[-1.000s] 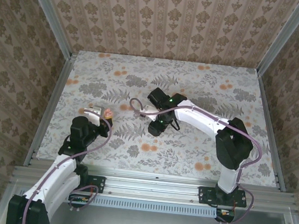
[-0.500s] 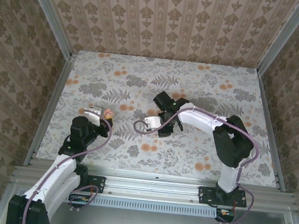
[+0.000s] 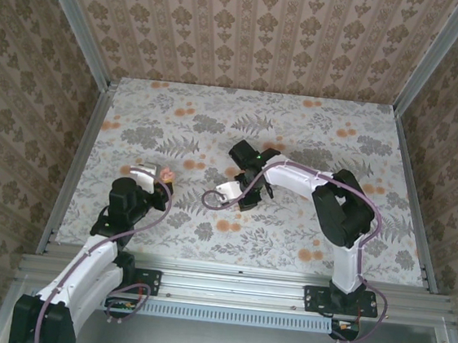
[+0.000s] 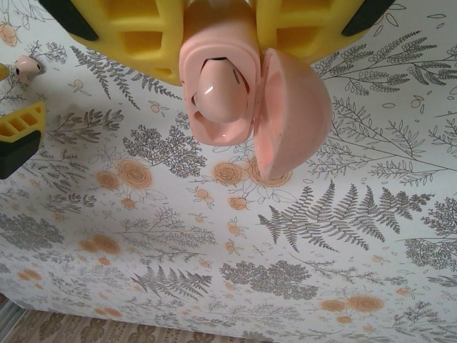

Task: Insert wireless bluetooth earbuds into charging case

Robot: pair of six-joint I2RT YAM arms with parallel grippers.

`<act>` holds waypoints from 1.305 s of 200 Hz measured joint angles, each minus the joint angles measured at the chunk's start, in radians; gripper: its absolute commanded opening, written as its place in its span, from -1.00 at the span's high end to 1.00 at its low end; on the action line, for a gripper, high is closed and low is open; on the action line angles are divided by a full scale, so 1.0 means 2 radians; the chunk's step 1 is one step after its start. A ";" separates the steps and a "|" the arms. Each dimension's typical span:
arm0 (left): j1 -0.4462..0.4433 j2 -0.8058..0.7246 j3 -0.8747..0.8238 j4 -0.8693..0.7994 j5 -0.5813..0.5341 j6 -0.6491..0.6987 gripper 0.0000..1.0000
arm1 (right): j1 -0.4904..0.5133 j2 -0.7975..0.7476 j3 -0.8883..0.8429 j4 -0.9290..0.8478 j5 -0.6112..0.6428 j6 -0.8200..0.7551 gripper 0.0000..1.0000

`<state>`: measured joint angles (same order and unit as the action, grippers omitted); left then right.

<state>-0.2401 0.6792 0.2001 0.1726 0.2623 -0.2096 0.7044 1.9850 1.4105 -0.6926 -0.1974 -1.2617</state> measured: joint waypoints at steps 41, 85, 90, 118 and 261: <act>0.000 0.000 0.000 0.000 0.000 0.000 0.80 | 0.003 0.018 0.008 -0.011 -0.007 -0.009 0.19; 0.000 0.000 0.000 0.000 0.000 0.000 0.80 | 0.007 0.023 0.012 -0.021 -0.010 -0.010 0.25; 0.000 0.000 0.000 0.000 0.000 0.000 0.80 | 0.007 0.024 0.014 -0.021 -0.010 -0.010 0.26; 0.000 0.000 0.000 0.000 0.000 0.000 0.80 | 0.010 0.028 0.019 -0.023 -0.010 -0.011 0.32; 0.000 0.001 0.000 0.002 0.003 0.000 0.81 | 0.010 0.037 0.024 -0.025 -0.010 0.005 0.62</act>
<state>-0.2405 0.6811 0.2001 0.1772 0.2680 -0.2096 0.7242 2.0586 1.4578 -0.7425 -0.2184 -1.2510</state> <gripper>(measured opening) 0.194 0.194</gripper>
